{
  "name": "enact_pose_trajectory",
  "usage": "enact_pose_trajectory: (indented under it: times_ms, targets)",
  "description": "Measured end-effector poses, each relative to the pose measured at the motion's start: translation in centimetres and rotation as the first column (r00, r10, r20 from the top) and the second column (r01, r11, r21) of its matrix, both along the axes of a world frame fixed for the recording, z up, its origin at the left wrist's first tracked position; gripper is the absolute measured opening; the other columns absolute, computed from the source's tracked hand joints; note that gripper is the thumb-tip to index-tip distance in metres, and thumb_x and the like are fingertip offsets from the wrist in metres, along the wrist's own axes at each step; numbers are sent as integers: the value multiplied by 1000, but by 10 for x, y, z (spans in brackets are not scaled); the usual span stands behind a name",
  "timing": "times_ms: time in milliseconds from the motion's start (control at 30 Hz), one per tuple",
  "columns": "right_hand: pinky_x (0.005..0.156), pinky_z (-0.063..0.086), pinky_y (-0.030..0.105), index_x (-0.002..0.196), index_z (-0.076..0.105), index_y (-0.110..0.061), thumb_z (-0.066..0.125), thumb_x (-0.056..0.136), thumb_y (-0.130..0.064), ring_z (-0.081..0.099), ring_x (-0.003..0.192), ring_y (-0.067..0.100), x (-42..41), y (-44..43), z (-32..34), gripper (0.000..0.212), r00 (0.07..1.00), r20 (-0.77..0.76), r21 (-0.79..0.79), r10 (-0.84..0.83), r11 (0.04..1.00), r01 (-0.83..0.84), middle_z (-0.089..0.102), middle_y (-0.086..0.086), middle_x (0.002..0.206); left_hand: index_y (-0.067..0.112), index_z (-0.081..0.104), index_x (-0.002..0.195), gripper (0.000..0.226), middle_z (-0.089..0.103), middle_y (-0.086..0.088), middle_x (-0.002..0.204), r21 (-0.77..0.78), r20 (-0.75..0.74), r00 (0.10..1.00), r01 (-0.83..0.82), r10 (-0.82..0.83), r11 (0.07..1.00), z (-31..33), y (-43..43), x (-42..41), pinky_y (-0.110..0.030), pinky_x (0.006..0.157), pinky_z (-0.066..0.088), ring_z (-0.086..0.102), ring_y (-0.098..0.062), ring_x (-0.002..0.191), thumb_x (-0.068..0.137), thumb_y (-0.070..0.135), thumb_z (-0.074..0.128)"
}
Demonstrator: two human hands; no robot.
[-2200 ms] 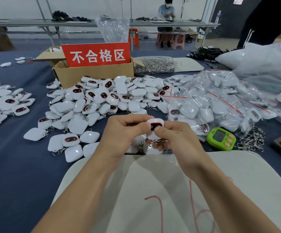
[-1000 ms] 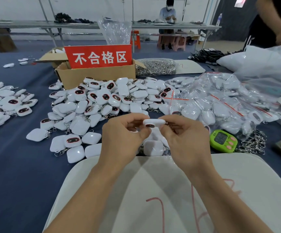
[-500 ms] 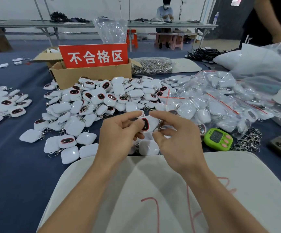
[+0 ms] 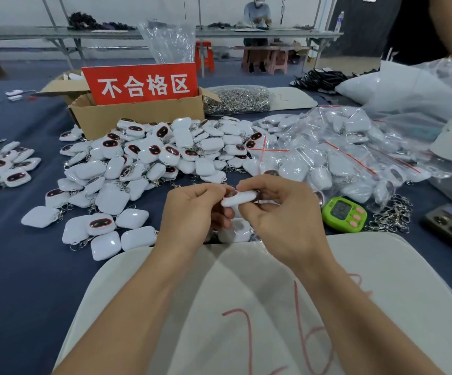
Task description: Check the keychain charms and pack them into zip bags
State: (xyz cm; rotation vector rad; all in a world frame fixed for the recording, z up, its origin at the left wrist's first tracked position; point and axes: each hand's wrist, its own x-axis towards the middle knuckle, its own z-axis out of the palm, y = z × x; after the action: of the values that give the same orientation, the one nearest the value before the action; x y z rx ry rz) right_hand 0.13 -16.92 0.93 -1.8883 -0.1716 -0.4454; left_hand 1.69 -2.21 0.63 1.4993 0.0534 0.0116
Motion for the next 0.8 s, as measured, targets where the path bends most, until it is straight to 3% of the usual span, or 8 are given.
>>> enact_pose_trajectory:
  times_ms: [67,167,233,400,533,633,700,800]
  targets:
    - [67,52,14,87,75,-41,74,81,-12,68,71,1,0,-1,1,30,1000,-3,9,-13,1000,13,74,-19,78,16,82,81,29,66,-8,62,-27,59,998,19,-17,999,1,1,-1,-22,48,44,56,-16,48,99,24,60]
    - [61,53,22,85,78,-31,76,86,-15,68,65,11,1,-4,3,17,999,-47,70,-6,997,9,73,-10,71,26,83,82,19,67,-4,63,76,197,979,40,-54,996,3,2,-2,-23,55,47,56,-14,52,88,36,68]
    - [55,52,21,81,78,-28,79,86,-18,69,62,15,1,-4,5,11,996,-86,132,8,991,4,73,-6,68,27,83,82,13,68,-2,61,141,256,965,26,-62,990,3,3,-2,-27,56,48,57,-14,52,87,32,72]
    - [51,47,17,73,79,-21,86,78,-16,62,49,8,3,-6,8,10,989,-150,272,17,962,25,73,0,63,18,80,75,19,68,-3,59,137,263,964,8,-44,991,1,2,1,-23,52,48,58,-15,48,91,25,72]
    - [48,44,21,64,77,-23,85,74,-14,53,46,9,8,-20,12,15,984,-149,354,-103,923,150,68,-2,55,38,79,79,15,70,4,60,236,277,960,-106,38,966,-3,-6,-5,-20,52,48,58,-8,49,89,27,76]
    - [56,40,30,64,72,-20,80,64,-24,46,52,14,14,-36,13,9,951,-144,304,-273,903,305,58,-2,53,50,71,80,5,65,17,59,525,337,941,-198,11,828,-6,-16,-18,-23,53,42,55,-3,53,77,54,69]
    - [60,38,33,65,69,-20,76,60,-27,43,53,14,15,-41,12,11,930,-146,234,-338,901,364,52,-4,52,47,68,81,30,64,18,60,695,335,941,-212,-48,687,-9,-32,-30,-26,57,39,57,-4,59,69,72,56]
    - [52,34,26,63,67,-21,72,56,-27,38,46,8,13,-42,13,11,920,-132,74,-369,922,381,46,-10,45,32,67,77,57,63,5,60,910,323,936,-266,-141,319,-17,-55,-38,-34,60,30,60,-19,64,70,84,42]
